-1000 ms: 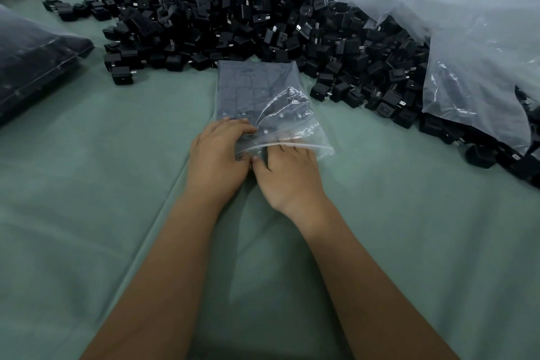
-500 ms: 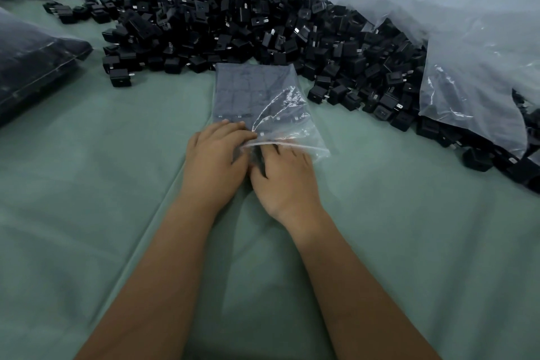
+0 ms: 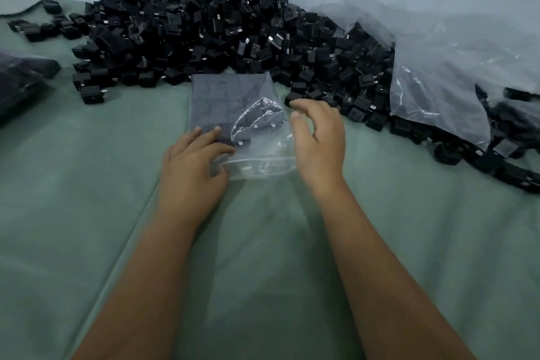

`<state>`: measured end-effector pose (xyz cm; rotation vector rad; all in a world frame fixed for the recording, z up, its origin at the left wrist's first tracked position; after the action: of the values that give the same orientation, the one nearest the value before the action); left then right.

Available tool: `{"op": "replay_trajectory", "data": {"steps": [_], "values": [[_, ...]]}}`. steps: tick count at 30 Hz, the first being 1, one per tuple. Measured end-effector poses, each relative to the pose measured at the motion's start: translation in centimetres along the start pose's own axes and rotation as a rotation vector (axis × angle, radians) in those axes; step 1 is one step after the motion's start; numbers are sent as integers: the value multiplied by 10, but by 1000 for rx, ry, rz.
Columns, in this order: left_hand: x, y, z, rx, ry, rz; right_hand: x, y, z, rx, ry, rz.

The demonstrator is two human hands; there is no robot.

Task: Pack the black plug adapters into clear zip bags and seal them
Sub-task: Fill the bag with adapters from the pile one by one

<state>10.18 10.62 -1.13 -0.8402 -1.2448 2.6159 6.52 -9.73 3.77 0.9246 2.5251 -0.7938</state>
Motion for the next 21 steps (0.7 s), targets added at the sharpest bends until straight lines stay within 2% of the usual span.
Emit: {"op": "replay_trajectory", "data": {"steps": [4, 7, 9, 11, 12, 13, 15, 16, 18, 21], "values": [[0, 6, -4, 14, -40, -26, -39, 4, 51, -98, 220, -141], [-3, 4, -10, 81, -78, -2, -66, -2, 79, 33, 254, -173], [-5, 2, -11, 125, -83, 25, -84, -26, 94, 215, 240, -47], [-6, 1, -10, 139, -80, 28, -93, -63, 109, 347, 260, 215], [-7, 2, -9, 143, -76, 21, -92, -77, 120, 392, 321, 313], [-7, 3, -9, 149, -73, 13, -91, -83, 133, 433, 415, 346], [-8, 4, -8, 152, -77, -1, -92, -75, 156, 523, 598, 241], [-8, 4, -7, 149, -82, -6, -94, -64, 159, 576, 620, 166], [-8, 4, -6, 145, -93, -9, -100, -38, 151, 634, 544, 40], [-9, 4, -7, 148, -101, 0, -94, 1, 130, 551, 342, -114]]}}
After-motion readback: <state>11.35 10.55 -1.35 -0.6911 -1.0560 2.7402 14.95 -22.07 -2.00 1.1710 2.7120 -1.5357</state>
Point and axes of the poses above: each hand's wrist, its own x-axis away from the middle knuckle, its own y-axis out of the palm, z = x × y, the point moved 9 cm from there along -x, towards the middle knuckle, and after that the axes turned 6 degrees about y, right-handed, at the moved point
